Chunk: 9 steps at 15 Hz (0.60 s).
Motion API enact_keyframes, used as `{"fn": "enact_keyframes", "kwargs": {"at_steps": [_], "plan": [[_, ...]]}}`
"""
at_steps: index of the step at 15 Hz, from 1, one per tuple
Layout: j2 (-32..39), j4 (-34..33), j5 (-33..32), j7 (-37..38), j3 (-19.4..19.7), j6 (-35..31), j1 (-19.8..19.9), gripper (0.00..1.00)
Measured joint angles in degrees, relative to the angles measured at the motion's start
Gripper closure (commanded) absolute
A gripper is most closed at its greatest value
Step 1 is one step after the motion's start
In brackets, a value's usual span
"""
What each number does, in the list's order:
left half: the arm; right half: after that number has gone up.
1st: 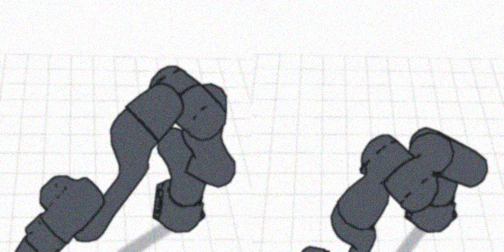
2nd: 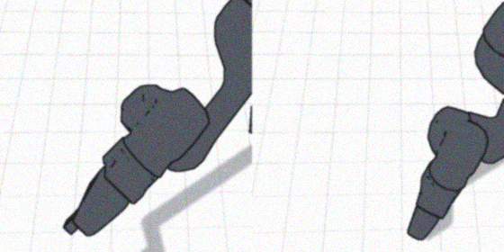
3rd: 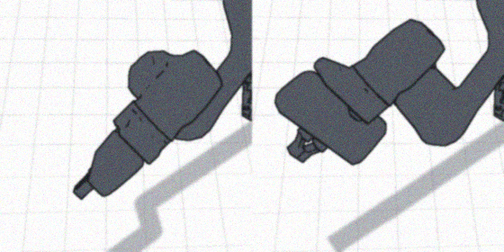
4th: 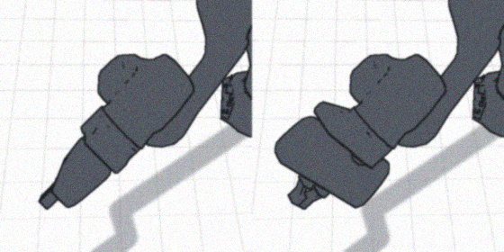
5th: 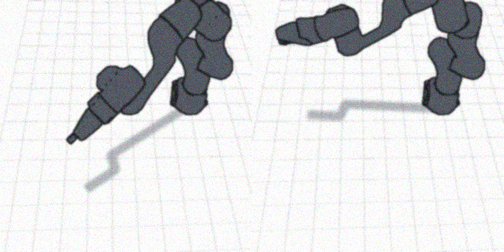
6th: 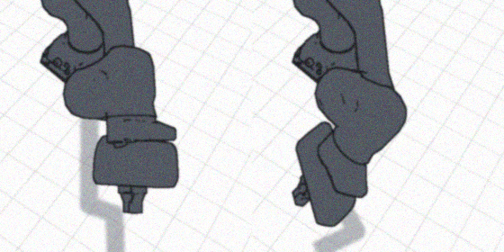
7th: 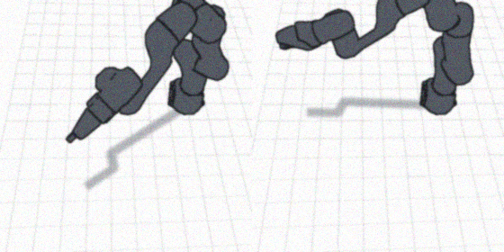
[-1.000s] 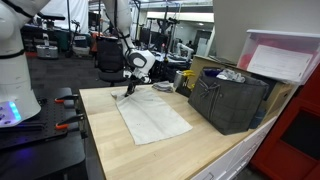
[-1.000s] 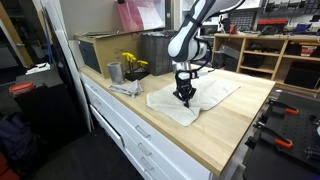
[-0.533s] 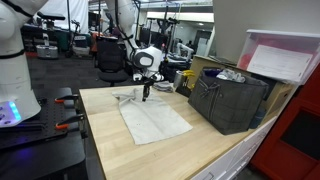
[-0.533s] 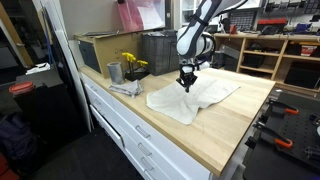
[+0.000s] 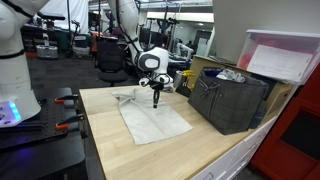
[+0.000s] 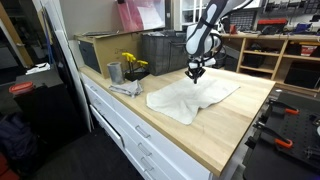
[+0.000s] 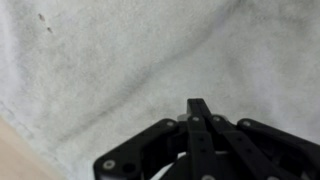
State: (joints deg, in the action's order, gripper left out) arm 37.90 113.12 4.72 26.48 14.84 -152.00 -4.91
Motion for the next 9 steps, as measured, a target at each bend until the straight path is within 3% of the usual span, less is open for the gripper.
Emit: {"fn": "enact_keyframes", "kwargs": {"at_steps": [9], "plan": [[3.8,-5.1,1.8,4.6,1.6,-0.4,4.3,1.0]]}}
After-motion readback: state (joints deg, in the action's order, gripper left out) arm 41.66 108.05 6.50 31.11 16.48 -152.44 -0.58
